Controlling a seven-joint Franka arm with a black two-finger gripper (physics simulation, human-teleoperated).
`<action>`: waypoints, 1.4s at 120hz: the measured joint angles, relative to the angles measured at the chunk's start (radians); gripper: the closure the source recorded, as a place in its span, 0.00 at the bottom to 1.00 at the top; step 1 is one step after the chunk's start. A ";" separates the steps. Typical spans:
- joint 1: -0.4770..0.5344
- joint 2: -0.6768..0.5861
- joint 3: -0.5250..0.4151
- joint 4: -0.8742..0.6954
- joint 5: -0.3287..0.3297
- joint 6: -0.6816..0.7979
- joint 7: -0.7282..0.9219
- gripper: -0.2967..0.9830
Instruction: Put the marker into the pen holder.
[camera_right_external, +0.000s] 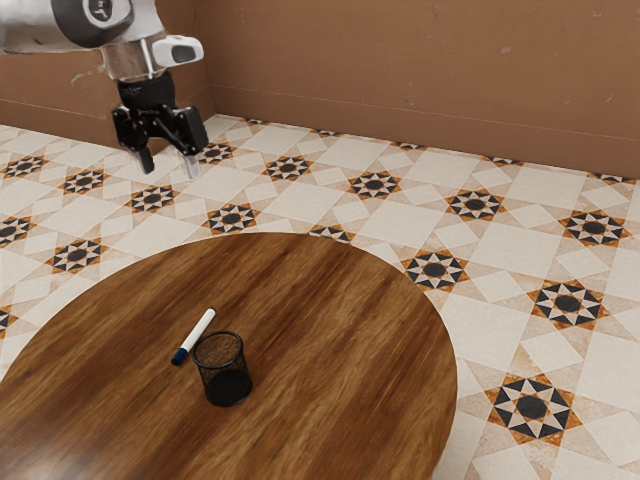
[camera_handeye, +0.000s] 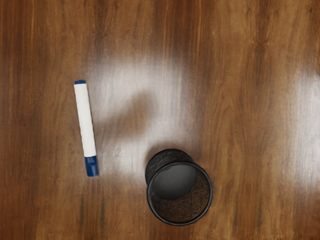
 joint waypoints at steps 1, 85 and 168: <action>-0.011 -0.001 0.003 -0.005 0.000 0.004 -0.001 0.23; -0.041 0.066 0.192 -0.284 0.005 0.356 -0.032 0.24; 0.056 0.344 0.078 -0.361 -0.030 0.553 -0.001 0.46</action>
